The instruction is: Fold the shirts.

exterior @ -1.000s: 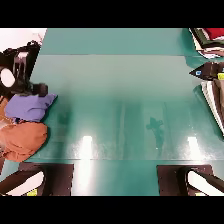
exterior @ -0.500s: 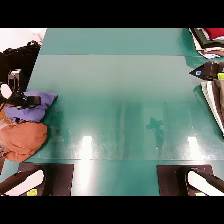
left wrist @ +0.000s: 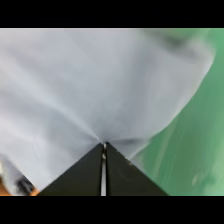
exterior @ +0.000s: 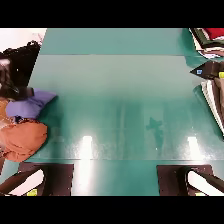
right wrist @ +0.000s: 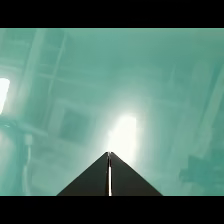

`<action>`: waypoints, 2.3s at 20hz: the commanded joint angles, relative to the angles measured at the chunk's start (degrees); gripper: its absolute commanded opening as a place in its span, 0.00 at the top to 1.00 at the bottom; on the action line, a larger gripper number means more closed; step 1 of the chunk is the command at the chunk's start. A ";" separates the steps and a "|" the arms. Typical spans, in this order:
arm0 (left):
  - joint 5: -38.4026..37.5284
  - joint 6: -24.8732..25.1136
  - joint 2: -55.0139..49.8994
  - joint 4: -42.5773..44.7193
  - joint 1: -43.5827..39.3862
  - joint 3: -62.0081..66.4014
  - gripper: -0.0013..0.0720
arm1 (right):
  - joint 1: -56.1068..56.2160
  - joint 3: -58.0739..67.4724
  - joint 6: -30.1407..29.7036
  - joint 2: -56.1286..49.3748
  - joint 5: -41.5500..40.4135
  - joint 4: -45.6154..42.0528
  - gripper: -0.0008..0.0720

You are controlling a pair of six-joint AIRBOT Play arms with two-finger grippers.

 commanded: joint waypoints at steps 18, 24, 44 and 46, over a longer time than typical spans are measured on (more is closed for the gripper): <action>-10.16 6.12 -20.83 -8.57 -60.39 42.86 0.25 | 0.04 21.49 -0.02 0.04 0.72 -0.07 0.96; -9.49 5.97 -24.35 -3.41 -50.01 42.84 0.16 | 0.04 21.49 -0.02 0.04 2.71 -0.28 0.96; -2.29 8.96 -45.38 -33.29 -24.37 29.62 0.16 | 0.07 21.44 0.07 -7.32 12.41 -0.35 0.96; -1.95 10.14 -45.42 -33.09 -25.22 29.62 0.16 | 0.07 21.44 1.09 -8.33 12.41 -0.28 0.96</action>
